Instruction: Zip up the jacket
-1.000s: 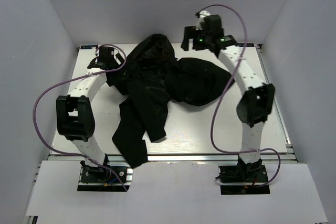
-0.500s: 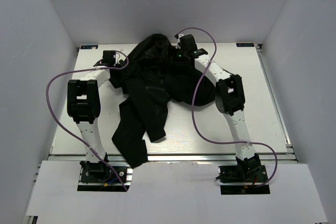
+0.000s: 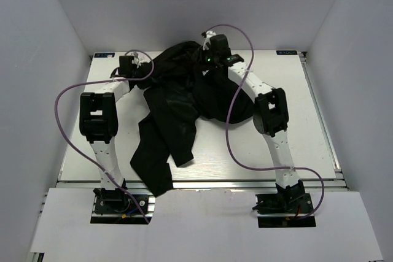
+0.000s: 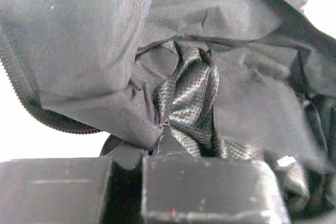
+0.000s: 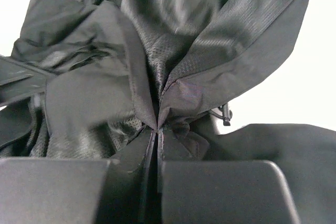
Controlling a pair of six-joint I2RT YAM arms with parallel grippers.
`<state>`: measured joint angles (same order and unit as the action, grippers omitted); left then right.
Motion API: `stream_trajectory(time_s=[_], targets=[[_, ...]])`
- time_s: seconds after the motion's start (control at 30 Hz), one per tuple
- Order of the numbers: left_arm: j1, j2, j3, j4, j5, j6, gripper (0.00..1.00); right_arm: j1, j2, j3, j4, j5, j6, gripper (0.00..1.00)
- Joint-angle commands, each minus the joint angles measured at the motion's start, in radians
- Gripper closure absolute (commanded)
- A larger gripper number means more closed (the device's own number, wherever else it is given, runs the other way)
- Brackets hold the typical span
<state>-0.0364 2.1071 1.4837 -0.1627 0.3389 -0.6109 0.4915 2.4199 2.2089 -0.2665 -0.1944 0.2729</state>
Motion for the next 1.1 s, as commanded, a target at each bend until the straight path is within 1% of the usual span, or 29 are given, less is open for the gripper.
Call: stream_trajectory(time_s=[0.0,0.03,0.1,0.13,0.17,0.2,0.23,0.27,0.3,0.37,0.4,0.47,0.5,0.6,0.73,0.8,0.83,0.87,0.9,0.93,1.0,1.07], targets=[[-0.019,-0.222,0.072,0.153,0.048,0.066,1.0,-0.07,-0.218,0.023,0.087,0.049,-0.063,1.0],[-0.026,-0.249,0.099,0.155,0.046,0.075,1.0,-0.074,-0.299,-0.032,0.099,0.074,-0.086,1.0],[-0.06,-0.323,0.127,0.155,0.063,0.124,1.0,-0.076,-0.391,-0.105,0.134,0.122,-0.163,1.0],[-0.078,-0.35,0.135,0.155,0.061,0.143,1.0,-0.074,-0.483,-0.144,0.171,0.15,-0.184,1.0],[-0.095,-0.402,0.148,0.155,0.058,0.164,1.0,-0.076,-0.528,-0.219,0.19,0.17,-0.201,1.0],[-0.13,-0.429,0.153,0.155,0.037,0.19,1.0,-0.074,-0.574,-0.251,0.205,0.187,-0.215,1.0],[-0.146,-0.455,0.156,0.155,0.035,0.203,1.0,-0.074,-0.658,-0.282,0.228,0.235,-0.247,1.0],[-0.16,-0.511,0.156,0.155,0.031,0.212,1.0,-0.074,-0.7,-0.34,0.239,0.262,-0.254,1.0],[-0.183,-0.541,0.155,0.155,0.029,0.22,1.0,-0.074,-0.782,-0.365,0.246,0.286,-0.264,1.0],[-0.209,-0.608,0.142,0.199,0.017,0.229,1.0,-0.073,-0.864,-0.434,0.286,0.335,-0.304,1.0],[-0.239,-0.678,0.126,0.212,-0.001,0.24,1.0,-0.07,-0.943,-0.452,0.292,0.34,-0.317,1.0],[-0.275,-0.748,0.115,0.247,-0.024,0.253,1.0,-0.056,-1.022,-0.494,0.308,0.358,-0.356,1.0],[-0.307,-0.807,0.115,0.258,-0.034,0.261,1.0,-0.036,-1.098,-0.508,0.314,0.358,-0.379,1.0],[-0.345,-0.878,0.147,0.256,-0.055,0.243,1.0,0.025,-1.22,-0.506,0.308,0.398,-0.435,1.0],[-0.349,-0.981,0.171,0.284,-0.044,0.185,1.0,0.064,-1.306,-0.43,0.236,0.444,-0.442,1.0],[-0.349,-0.99,0.199,0.295,-0.023,0.156,1.0,0.064,-1.318,-0.399,0.237,0.443,-0.439,1.0],[-0.349,-0.99,0.223,0.281,-0.014,0.152,1.0,0.064,-1.311,-0.338,0.225,0.431,-0.442,1.0],[-0.349,-0.978,0.284,0.267,-0.002,0.154,1.0,0.065,-1.297,-0.296,0.216,0.425,-0.44,1.0],[-0.349,-0.97,0.309,0.249,0.0,0.152,1.0,0.064,-1.259,-0.251,0.185,0.426,-0.437,1.0],[-0.349,-0.967,0.323,0.247,0.002,0.152,1.0,0.064,-1.236,-0.159,0.173,0.431,-0.437,1.0],[-0.349,-0.96,0.34,0.242,-0.026,0.155,1.0,0.065,-1.172,-0.095,0.167,0.473,-0.434,1.0],[-0.349,-0.951,0.328,0.239,-0.061,0.164,1.0,0.065,-1.127,-0.054,0.203,0.528,-0.437,1.0]])
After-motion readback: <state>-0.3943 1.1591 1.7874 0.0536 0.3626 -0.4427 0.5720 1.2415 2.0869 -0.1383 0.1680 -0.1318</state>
